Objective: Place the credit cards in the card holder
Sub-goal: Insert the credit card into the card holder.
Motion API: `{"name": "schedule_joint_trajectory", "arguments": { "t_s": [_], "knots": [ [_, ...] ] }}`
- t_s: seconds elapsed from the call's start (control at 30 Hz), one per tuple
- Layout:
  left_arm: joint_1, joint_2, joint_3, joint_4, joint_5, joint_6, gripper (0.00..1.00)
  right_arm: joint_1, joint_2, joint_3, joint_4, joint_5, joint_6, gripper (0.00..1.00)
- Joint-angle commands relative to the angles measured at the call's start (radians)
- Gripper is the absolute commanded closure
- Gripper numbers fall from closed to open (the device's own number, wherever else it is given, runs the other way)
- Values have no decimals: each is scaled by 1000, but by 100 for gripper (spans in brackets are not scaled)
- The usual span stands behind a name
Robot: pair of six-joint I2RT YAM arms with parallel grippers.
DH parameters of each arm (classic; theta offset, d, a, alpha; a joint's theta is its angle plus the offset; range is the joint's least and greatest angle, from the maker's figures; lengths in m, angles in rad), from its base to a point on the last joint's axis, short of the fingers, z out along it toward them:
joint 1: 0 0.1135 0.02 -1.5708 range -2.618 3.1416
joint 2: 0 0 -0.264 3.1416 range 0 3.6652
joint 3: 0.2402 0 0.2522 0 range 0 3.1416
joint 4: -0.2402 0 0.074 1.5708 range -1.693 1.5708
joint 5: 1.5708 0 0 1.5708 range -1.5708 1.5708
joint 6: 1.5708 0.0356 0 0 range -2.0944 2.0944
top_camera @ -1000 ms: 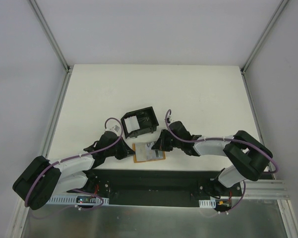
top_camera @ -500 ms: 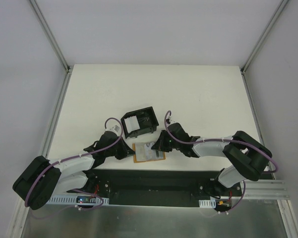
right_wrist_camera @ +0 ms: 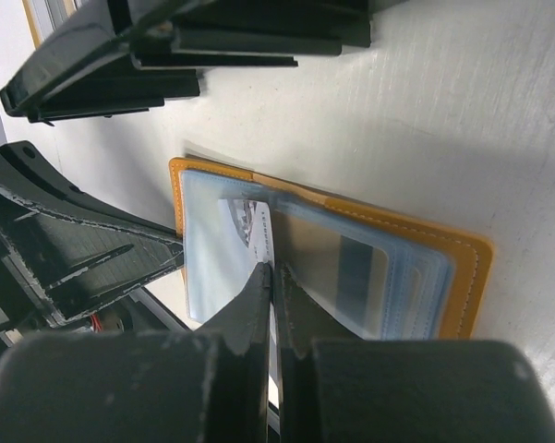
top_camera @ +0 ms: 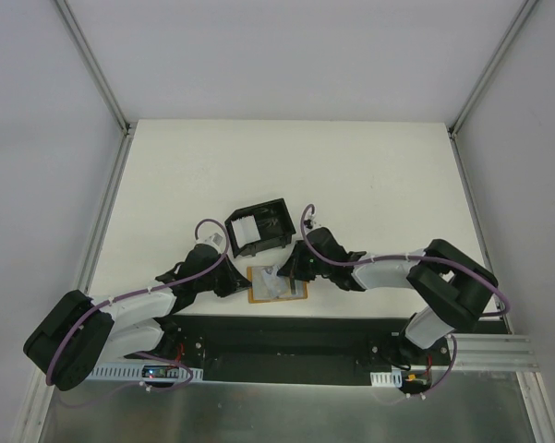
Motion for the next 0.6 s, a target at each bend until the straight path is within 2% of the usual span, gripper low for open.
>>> {"name": "schedule_joint_trajectory", "arguments": {
  "t_s": [0.0, 0.27, 0.5, 0.57],
  "knots": [
    [4, 18, -43, -135, -12, 32, 100, -2, -26, -27, -38, 81, 18, 100],
    [4, 9, -56, -129, -9, 23, 100, -2, -15, -81, 56, 102, 91, 100],
    [4, 3, -66, -123, -11, 16, 100, 19, -38, -104, 65, 119, 121, 100],
    [4, 4, -66, -118, -8, 17, 100, 47, -37, -107, 65, 180, 148, 100]
  ]
}}
